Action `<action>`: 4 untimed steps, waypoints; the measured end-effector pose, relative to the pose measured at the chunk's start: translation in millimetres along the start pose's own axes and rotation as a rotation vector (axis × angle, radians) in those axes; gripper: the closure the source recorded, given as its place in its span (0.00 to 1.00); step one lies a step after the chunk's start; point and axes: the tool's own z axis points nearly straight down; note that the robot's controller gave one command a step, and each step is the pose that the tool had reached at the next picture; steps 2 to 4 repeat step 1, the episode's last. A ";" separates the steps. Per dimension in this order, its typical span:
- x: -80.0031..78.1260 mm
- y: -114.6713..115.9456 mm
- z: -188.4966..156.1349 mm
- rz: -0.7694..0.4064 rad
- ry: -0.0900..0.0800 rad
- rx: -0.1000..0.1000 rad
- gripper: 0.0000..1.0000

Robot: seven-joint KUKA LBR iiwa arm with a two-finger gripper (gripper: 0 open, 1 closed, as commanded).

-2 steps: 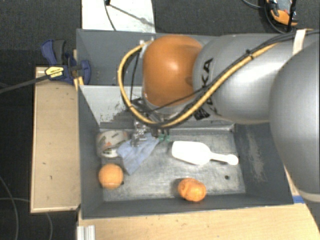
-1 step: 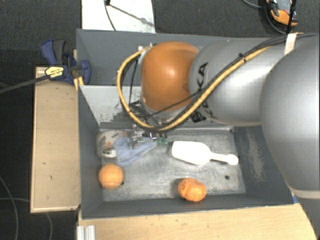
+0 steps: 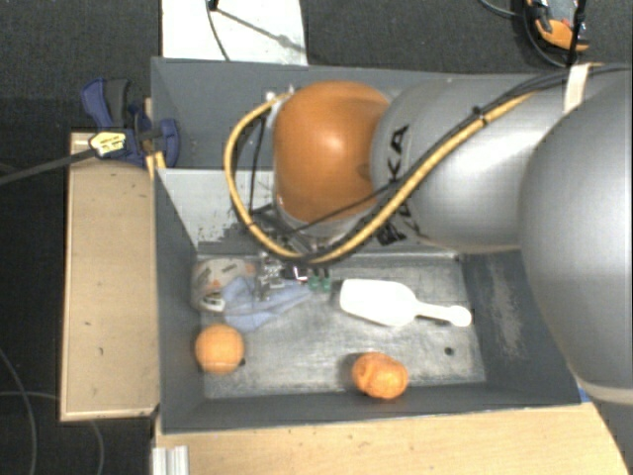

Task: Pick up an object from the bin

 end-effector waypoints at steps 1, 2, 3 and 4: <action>12.0 -10.5 -70.6 0.030 -0.009 -0.004 1.00; 12.0 -10.5 -70.6 0.030 -0.009 -0.004 1.00; 12.0 -10.5 -70.6 0.030 -0.009 -0.004 1.00; 12.0 -10.5 -70.6 0.030 -0.009 -0.004 1.00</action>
Offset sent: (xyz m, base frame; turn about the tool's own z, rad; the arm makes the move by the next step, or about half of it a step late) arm 0.0346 0.0054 0.1207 -0.0003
